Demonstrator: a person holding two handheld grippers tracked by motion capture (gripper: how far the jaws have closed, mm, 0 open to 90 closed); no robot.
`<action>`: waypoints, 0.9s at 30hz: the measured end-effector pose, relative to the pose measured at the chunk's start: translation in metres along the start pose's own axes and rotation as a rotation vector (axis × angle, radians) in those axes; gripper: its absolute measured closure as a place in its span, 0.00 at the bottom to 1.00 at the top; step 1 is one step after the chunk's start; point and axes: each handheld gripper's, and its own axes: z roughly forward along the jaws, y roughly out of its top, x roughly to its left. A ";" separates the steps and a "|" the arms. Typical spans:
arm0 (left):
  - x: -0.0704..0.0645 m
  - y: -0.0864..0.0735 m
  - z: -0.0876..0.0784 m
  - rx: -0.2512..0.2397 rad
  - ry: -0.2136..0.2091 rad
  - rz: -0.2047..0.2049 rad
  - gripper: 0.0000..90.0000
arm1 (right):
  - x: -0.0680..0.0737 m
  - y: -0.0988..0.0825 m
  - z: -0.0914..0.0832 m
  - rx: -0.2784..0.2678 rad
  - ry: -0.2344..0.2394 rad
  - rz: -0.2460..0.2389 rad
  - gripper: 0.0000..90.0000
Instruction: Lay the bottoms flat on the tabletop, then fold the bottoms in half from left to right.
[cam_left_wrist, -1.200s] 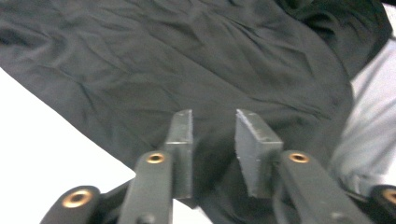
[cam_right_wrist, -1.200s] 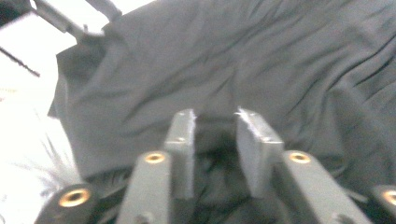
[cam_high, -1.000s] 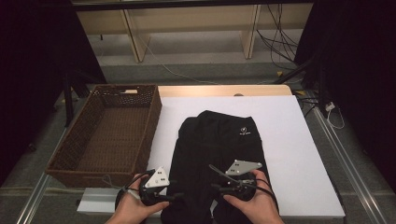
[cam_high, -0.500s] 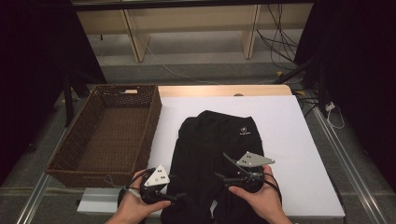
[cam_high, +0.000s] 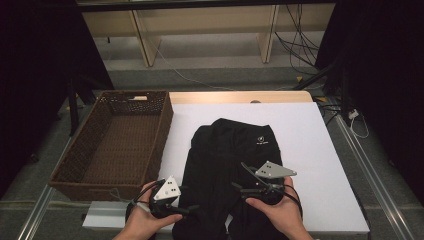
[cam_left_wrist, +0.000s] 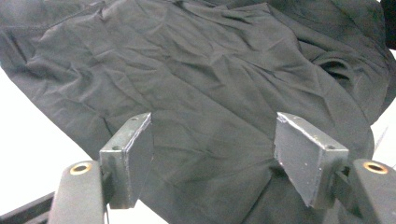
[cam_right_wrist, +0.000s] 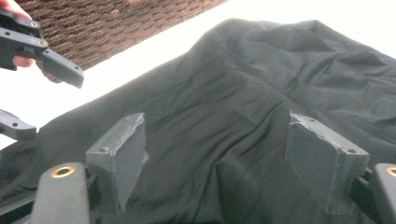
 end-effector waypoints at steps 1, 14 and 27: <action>0.000 0.000 0.000 0.006 0.001 0.004 0.33 | -0.001 0.000 -0.001 -0.006 0.000 0.001 0.26; -0.001 0.000 0.000 0.002 0.002 0.006 0.33 | -0.001 0.001 -0.004 -0.015 -0.016 0.010 0.26; 0.002 -0.001 0.002 -0.003 0.010 -0.014 0.33 | -0.004 0.004 -0.001 -0.031 -0.027 0.032 0.26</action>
